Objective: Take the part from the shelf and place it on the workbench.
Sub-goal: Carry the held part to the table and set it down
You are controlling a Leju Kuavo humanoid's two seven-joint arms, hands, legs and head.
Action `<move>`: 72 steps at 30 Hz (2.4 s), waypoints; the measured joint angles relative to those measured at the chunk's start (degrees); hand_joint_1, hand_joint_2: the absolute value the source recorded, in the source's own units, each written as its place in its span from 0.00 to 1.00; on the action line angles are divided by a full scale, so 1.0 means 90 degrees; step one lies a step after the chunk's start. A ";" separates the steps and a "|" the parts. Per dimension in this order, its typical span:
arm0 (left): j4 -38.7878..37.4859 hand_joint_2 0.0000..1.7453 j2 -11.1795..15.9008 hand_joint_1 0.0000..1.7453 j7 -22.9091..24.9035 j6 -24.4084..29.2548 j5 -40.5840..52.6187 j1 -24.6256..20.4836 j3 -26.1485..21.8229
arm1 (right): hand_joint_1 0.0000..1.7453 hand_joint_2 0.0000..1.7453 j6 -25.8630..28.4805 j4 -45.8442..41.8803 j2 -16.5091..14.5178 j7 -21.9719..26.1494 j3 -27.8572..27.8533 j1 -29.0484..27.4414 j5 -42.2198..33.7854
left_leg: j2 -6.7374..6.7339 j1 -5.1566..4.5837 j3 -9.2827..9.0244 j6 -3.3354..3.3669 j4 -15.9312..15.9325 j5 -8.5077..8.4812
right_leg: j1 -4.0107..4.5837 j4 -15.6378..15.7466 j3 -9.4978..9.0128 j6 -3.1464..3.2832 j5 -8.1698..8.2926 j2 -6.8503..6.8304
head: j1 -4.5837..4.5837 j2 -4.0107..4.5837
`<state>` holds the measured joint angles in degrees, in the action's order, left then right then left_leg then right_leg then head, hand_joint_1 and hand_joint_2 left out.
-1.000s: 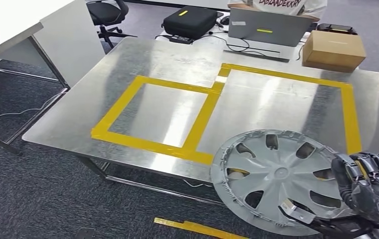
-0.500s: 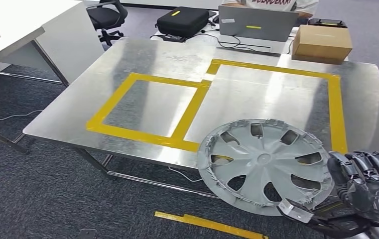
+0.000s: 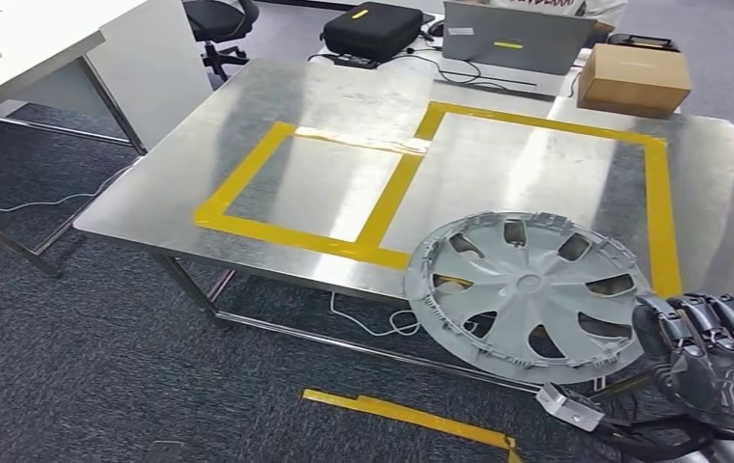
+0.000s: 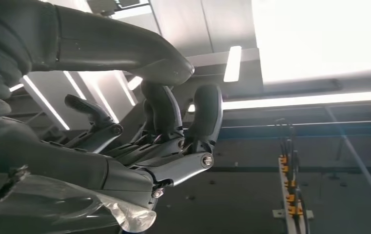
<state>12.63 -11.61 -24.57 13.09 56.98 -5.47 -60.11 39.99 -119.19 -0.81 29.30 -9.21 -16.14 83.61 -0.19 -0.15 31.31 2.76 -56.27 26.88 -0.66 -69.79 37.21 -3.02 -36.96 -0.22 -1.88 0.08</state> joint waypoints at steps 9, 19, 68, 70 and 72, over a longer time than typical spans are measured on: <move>0.0000 1.00 -0.0006 0.00 0.0038 -0.0013 0.0001 0.0005 -0.0010 | 1.00 1.00 0.0003 -0.0087 0.0325 -0.1406 0.0280 -0.0058 0.0397 | 0.0011 -0.0049 0.0505 -0.0185 -0.0136 -0.0470 | 0.0024 0.1728 -0.1444 0.0117 0.0467 0.0016 | -0.0002 -0.0001; 0.0000 1.00 -0.0004 0.00 0.0113 0.0004 -0.0056 0.0023 -0.0090 | 1.00 1.00 0.0001 -0.0440 -0.0754 0.1053 -0.0669 0.0002 -0.2064 | 0.0025 0.0027 0.0369 -0.0355 -0.1603 0.0574 | 0.0060 0.1589 -0.0668 0.0363 0.1095 -0.0042 | 0.0030 0.0000; -0.0002 0.25 -0.0145 0.00 0.0511 0.0596 -0.0117 0.0009 -0.0665 | 0.00 0.25 -0.1804 1.0896 -0.1512 -0.1428 -0.6880 0.2164 -0.3980 | -0.0033 -0.0001 -0.0211 -0.0189 0.0044 0.0095 | -0.0061 0.1412 -0.0755 0.0021 0.0954 0.0015 | -0.0054 0.0001; -0.0002 0.00 -0.0141 0.00 0.0534 0.0656 -0.0034 0.0003 -0.0654 | 0.00 0.00 -0.2072 1.1097 -0.1504 -0.1549 -0.6812 0.2189 -0.3816 | -0.0033 -0.0018 -0.0143 -0.0241 -0.0033 0.0098 | -0.0048 0.1472 -0.0772 0.0107 0.0906 0.0027 | -0.0044 0.0001; -0.0002 0.00 -0.0134 0.00 0.0599 0.0769 0.0056 0.0005 -0.0629 | 0.00 0.00 -0.2360 1.1248 -0.1488 -0.1752 -0.6696 0.2188 -0.3583 | -0.0030 -0.0007 -0.0098 -0.0294 -0.0124 0.0183 | -0.0056 0.1449 -0.0749 0.0185 0.0917 0.0021 | -0.0030 0.0001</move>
<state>12.61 -12.81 -19.19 20.01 57.48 -5.42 -65.77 18.75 -17.95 -14.20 13.54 -69.47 3.55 51.36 -0.46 -0.21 30.42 0.12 -57.39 28.53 -1.17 -56.75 30.47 -1.36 -28.70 -0.03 -2.16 0.09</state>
